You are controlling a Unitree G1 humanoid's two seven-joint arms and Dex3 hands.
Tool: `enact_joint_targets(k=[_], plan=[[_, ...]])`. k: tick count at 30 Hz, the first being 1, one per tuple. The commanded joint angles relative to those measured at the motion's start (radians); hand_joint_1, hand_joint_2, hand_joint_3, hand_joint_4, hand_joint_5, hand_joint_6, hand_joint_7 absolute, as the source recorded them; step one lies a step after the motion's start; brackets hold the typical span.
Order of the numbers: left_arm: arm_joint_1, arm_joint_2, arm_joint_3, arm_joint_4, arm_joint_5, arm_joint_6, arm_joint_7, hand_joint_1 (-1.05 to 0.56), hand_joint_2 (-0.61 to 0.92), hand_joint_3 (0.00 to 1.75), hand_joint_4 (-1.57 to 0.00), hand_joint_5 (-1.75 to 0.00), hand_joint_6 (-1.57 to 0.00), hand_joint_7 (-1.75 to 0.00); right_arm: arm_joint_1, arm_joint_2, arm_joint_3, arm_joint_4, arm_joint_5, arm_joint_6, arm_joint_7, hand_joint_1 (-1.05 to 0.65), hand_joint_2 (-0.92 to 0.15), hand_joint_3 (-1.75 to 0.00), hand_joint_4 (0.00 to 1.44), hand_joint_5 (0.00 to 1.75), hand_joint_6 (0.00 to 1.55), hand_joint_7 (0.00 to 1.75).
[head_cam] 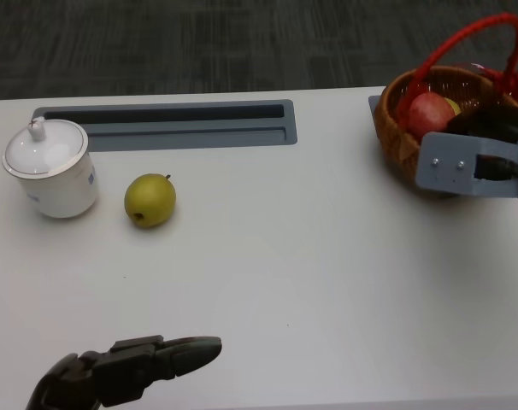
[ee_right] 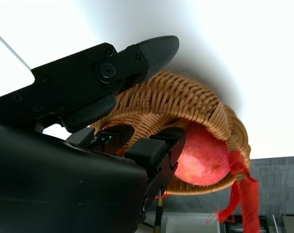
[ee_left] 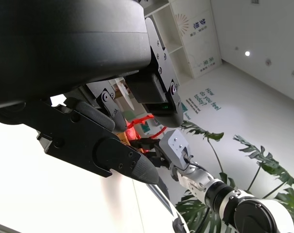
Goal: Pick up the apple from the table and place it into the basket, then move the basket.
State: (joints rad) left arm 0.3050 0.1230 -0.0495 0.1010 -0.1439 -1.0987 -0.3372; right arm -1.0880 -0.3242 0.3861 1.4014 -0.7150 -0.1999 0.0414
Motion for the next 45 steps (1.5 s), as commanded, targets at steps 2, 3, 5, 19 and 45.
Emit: enact_joint_targets(k=[2, 3, 5, 19, 45], plan=[[-0.015, 0.015, -0.015, 0.007, -0.034, 0.015, 0.002, -0.40, 0.83, 0.00, -0.97, -0.01, -0.89, -0.01, -0.050, -0.049, 0.011, -0.015, 0.000, -0.022, 0.025, -0.89, -0.78, 0.00, 0.56, 0.01, 0.53, 0.01], [-0.020, 0.018, -0.020, 0.009, -0.040, 0.016, -0.002, -0.40, 0.83, 0.00, -0.97, -0.01, -0.89, -0.01, -0.054, -0.055, 0.008, -0.015, 0.005, -0.027, 0.034, -0.88, -0.78, 0.00, 0.56, 0.01, 0.53, 0.01], [-0.026, 0.025, -0.028, 0.010, -0.052, 0.022, -0.008, -0.39, 0.84, 0.00, -0.97, -0.01, -0.89, 0.00, -0.058, -0.064, 0.006, -0.016, 0.010, -0.033, 0.049, -0.87, -0.78, 0.00, 0.56, 0.00, 0.53, 0.01], [-0.059, 0.036, -0.050, 0.031, -0.072, 0.028, -0.024, -0.39, 0.83, 0.00, -1.00, -0.01, -0.92, -0.01, -0.080, -0.096, 0.029, -0.026, 0.002, -0.106, 0.047, -0.88, -0.80, -0.01, 0.65, 0.02, 0.58, 0.01], [-0.208, 0.087, 0.014, 0.147, -0.102, -0.012, -0.053, -0.42, 0.83, 0.00, -0.90, 0.00, -0.82, 0.00, 0.300, -0.131, -0.117, -0.192, 0.257, -0.809, -0.038, -0.86, -0.85, -0.01, 0.50, 0.00, 0.42, 0.00]])
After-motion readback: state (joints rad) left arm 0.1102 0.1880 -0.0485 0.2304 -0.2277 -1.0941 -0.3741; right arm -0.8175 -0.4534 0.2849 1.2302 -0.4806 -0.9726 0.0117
